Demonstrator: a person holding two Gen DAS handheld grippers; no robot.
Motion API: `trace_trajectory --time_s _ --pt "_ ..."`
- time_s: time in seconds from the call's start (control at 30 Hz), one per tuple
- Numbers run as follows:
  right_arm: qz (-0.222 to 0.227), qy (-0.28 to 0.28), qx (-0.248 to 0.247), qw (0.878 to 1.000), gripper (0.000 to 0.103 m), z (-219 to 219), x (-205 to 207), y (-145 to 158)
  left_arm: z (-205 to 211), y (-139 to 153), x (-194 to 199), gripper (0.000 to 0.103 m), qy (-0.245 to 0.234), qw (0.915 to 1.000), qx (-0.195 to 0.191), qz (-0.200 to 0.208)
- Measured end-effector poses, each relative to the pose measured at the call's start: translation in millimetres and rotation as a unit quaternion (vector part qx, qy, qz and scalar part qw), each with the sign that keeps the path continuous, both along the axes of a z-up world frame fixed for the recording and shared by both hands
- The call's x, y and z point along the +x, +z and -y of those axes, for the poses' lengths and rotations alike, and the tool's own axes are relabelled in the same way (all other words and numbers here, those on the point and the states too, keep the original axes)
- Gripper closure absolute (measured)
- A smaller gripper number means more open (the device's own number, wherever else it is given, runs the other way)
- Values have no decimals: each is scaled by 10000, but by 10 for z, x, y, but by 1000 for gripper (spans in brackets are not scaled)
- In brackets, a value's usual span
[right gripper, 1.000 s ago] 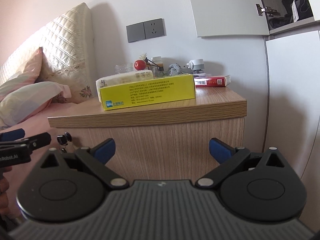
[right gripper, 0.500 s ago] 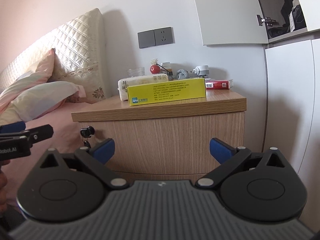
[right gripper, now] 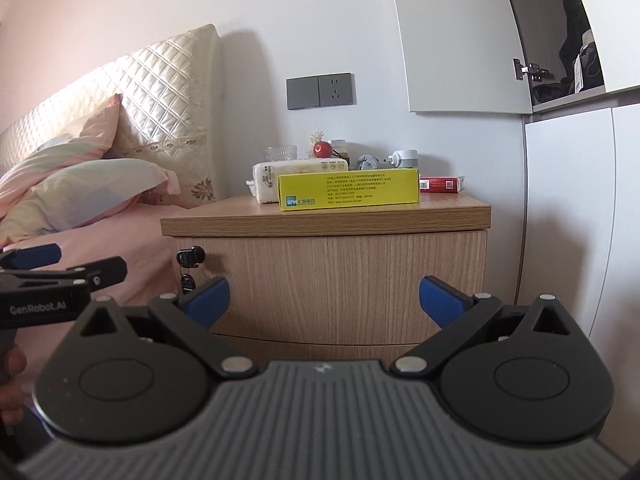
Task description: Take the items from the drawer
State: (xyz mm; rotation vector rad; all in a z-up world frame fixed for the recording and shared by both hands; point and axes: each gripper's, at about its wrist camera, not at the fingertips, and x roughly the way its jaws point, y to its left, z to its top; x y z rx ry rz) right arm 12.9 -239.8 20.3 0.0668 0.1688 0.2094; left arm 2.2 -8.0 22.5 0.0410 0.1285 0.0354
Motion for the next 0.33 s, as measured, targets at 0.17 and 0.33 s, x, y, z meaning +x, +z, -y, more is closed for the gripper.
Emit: trace_trajectory --time_s 0.17,0.33 --pt "55 -7 45 10000 0 -20 -25 -16 -59 -70 -11 0 32 10000 -27 -13" --pt "77 -5 92 9999 0 -31 -47 -52 -23 -150 10 0 83 9999 117 -91"
